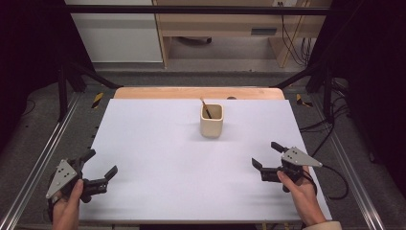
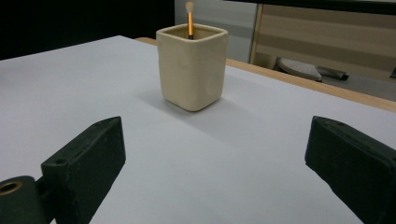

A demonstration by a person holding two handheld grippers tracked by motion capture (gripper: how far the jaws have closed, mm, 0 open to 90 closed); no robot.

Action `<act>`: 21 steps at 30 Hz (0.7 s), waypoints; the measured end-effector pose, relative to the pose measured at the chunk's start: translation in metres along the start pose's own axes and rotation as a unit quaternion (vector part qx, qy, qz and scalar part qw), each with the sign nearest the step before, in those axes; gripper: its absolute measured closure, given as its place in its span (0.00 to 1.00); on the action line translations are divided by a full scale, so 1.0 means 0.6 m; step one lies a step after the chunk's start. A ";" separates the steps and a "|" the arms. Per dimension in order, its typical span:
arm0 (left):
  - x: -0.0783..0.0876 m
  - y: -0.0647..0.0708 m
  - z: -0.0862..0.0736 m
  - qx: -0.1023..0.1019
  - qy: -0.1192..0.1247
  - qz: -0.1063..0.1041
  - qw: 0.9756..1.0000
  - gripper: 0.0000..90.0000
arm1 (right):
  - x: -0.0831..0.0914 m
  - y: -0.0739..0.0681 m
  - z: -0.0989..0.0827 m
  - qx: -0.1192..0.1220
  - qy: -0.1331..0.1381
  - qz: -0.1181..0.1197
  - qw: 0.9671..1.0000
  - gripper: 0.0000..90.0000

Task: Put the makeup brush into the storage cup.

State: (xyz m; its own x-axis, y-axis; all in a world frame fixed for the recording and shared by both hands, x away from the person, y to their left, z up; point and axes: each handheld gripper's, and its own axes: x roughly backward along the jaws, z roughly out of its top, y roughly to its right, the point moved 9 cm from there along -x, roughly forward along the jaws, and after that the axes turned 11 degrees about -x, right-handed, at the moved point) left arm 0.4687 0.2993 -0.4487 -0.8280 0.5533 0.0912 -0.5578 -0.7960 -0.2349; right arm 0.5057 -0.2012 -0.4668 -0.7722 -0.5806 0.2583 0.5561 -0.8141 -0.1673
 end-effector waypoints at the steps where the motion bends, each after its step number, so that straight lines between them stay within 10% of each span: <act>1: 0.000 0.000 0.000 0.000 0.000 0.000 1.000 0.01 | 0.000 -0.001 -0.003 0.003 0.000 0.003 1.000 0.06; 21: -0.003 0.008 0.005 -0.016 0.010 -0.013 1.000 0.01 | 0.009 -0.014 -0.029 0.004 0.004 0.031 1.000 0.06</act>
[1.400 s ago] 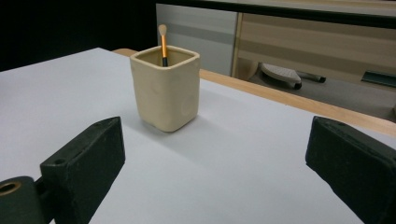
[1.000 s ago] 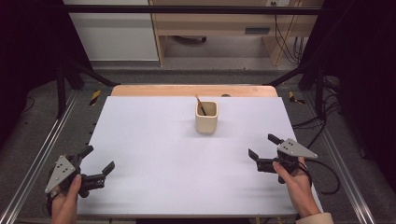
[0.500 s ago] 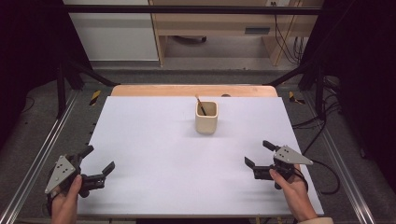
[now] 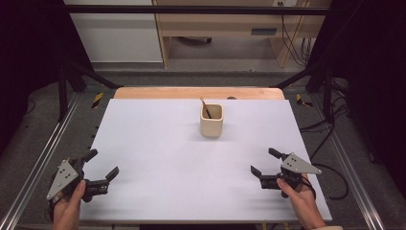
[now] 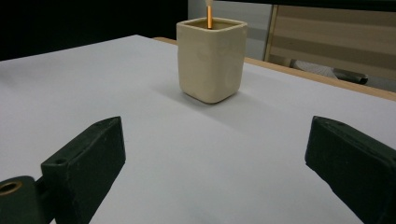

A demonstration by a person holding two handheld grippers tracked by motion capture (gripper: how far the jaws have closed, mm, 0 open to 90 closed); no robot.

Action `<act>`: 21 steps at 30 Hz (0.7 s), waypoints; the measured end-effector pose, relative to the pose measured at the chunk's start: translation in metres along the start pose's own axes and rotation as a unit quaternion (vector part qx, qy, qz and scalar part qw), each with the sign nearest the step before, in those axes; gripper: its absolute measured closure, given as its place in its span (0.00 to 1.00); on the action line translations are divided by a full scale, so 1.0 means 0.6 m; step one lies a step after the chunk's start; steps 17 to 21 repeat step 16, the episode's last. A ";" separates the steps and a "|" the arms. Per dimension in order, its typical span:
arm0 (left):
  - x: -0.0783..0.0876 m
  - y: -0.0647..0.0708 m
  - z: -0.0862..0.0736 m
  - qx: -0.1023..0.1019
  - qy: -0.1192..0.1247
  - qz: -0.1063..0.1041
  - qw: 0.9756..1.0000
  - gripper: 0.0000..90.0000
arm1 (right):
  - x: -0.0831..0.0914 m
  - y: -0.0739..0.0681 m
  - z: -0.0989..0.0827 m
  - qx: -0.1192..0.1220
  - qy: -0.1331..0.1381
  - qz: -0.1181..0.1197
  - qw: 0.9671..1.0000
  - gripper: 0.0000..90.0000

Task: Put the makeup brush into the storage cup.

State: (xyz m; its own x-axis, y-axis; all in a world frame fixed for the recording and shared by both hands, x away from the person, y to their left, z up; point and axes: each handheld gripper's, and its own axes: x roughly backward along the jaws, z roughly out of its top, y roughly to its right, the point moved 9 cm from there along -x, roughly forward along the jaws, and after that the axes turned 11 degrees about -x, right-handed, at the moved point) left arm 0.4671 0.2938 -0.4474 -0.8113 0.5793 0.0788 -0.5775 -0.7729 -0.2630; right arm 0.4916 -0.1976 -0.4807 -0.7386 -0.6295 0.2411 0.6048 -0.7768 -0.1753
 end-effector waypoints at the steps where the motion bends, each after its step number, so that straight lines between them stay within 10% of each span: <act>1: 0.000 0.000 0.000 -0.001 0.000 0.000 1.000 0.01 | 0.000 0.000 -0.001 0.002 0.000 0.001 1.000 0.06; 21: -0.002 -0.004 0.005 0.004 0.019 -0.003 1.000 0.01 | -0.008 -0.009 -0.030 0.011 -0.020 0.012 1.000 0.05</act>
